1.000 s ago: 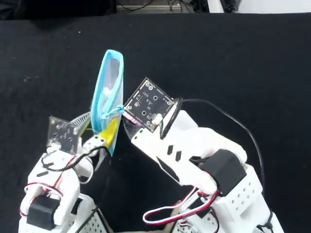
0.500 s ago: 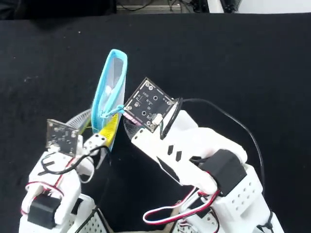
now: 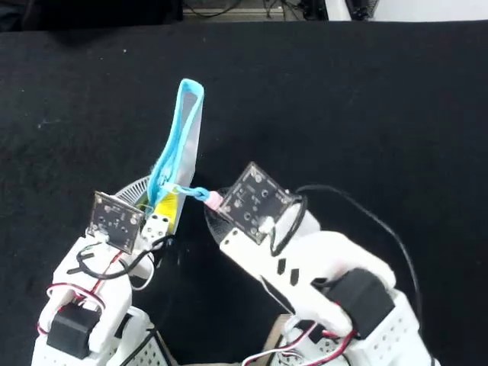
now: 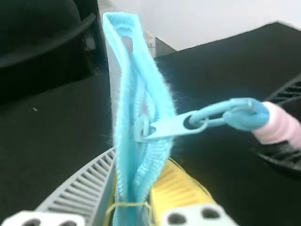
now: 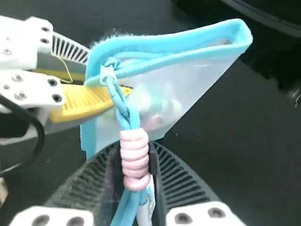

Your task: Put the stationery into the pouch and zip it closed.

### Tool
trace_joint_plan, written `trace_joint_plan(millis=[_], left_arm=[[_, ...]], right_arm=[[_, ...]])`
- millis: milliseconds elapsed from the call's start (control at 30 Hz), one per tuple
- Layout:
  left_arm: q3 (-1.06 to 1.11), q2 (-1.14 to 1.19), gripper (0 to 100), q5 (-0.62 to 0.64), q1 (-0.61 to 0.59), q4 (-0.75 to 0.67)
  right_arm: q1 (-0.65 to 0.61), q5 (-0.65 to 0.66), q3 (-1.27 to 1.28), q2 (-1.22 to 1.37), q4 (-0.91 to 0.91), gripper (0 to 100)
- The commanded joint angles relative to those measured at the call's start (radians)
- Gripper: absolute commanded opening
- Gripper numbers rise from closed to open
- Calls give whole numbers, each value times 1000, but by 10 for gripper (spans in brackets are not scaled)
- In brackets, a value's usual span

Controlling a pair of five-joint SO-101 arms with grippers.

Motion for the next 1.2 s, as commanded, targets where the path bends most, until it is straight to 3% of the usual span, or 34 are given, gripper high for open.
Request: trace_joint_plan(millis=[0,133,300,533,667,867,967,1167], left_arm=[[-10,6,29,-112,-54,23],[-113,6,28,-153,-59,103],[-180,6,28,-198,-108,127],[-180,8,28,-218,-93,135],[-125,9,28,-215,-2,149],[-1,8,29,-190,48,101],[36,8,29,-126,62,83],[73,8,29,-120,77,81]], right_arm=[[11,6,105,-102,-118,11],[11,-14,174,-166,-169,11],[9,-157,200,-199,-212,15],[-18,-155,214,-199,-207,15],[-89,-155,242,-199,-195,28],[-132,-155,232,-200,-98,182],[-163,-155,242,-200,-98,188],[-203,-163,242,-237,-94,188]])
